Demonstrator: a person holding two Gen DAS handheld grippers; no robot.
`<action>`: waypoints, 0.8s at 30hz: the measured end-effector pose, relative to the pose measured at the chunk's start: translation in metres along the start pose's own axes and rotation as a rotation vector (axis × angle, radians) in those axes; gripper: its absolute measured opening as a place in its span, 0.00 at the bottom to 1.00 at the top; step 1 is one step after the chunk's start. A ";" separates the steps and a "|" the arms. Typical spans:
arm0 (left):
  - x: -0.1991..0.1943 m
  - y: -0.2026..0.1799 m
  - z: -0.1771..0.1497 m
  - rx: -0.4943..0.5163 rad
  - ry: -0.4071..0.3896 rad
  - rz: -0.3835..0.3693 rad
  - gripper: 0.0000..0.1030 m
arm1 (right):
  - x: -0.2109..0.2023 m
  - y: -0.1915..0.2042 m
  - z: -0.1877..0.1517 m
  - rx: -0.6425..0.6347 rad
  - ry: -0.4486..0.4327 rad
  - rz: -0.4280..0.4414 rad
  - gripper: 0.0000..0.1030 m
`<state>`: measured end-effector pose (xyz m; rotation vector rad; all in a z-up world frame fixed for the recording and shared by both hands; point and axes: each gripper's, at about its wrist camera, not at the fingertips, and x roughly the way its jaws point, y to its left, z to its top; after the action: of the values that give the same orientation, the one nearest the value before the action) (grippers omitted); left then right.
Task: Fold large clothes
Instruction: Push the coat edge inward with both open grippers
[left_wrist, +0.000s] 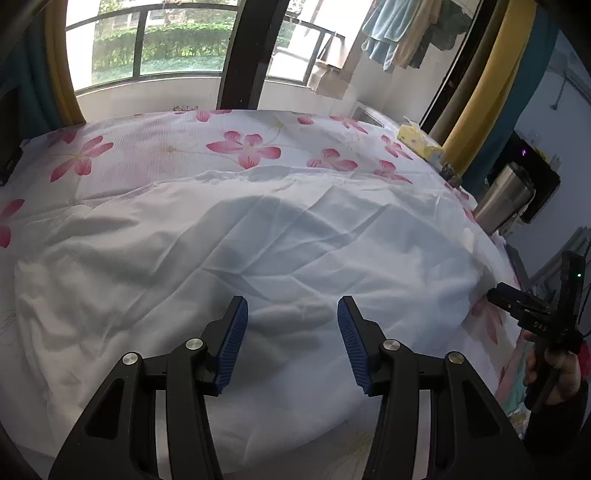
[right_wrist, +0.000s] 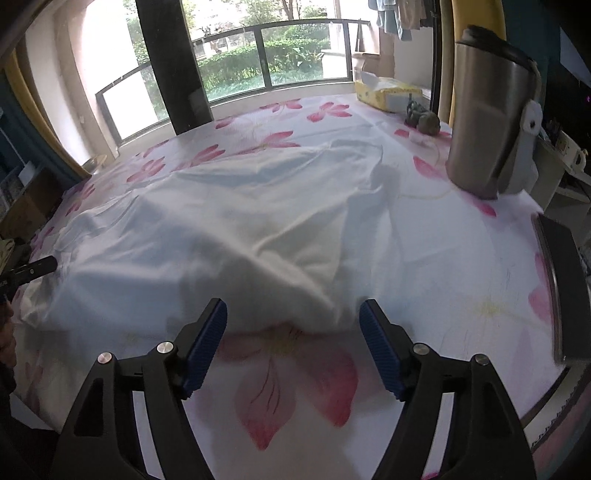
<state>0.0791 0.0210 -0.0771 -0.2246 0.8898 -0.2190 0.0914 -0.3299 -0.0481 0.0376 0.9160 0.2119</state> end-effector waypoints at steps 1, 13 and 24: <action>0.002 0.000 -0.001 -0.001 0.004 -0.002 0.52 | -0.001 0.000 -0.002 0.002 0.003 0.002 0.72; 0.014 -0.008 -0.004 0.064 0.002 0.100 0.52 | 0.017 0.014 -0.002 0.039 0.020 0.121 0.83; 0.031 -0.026 0.019 0.092 -0.018 0.093 0.52 | 0.041 0.017 0.027 0.064 0.012 0.217 0.87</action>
<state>0.1108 -0.0107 -0.0812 -0.0991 0.8682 -0.1714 0.1340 -0.3035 -0.0622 0.1952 0.9307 0.3842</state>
